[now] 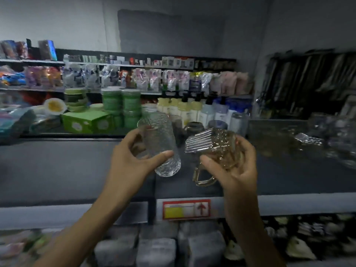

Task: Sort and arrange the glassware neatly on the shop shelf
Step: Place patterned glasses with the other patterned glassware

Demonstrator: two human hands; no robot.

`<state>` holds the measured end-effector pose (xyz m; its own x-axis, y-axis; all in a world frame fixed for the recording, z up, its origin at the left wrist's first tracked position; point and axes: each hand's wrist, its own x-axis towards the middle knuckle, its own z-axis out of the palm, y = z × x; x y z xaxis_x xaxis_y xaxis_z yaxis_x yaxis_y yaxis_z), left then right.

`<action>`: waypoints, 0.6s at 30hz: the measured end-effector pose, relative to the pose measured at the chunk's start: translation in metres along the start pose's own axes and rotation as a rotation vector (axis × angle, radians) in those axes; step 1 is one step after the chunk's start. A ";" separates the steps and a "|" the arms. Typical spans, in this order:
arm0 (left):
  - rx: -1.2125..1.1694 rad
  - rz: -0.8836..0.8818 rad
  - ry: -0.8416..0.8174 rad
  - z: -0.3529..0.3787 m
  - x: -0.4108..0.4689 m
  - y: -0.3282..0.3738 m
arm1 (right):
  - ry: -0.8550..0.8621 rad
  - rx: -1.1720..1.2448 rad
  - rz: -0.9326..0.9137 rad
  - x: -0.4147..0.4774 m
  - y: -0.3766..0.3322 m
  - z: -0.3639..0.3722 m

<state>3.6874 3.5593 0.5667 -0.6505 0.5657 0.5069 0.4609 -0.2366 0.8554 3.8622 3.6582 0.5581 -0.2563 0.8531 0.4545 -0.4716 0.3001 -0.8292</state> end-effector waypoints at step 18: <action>0.196 0.022 -0.016 0.281 0.017 0.014 | 0.123 -0.046 -0.098 0.079 -0.018 -0.249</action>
<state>3.8524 3.7877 0.5570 -0.6299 0.5746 0.5225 0.5849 -0.0917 0.8059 4.0610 3.8268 0.5284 -0.1049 0.8637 0.4930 -0.4491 0.4012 -0.7984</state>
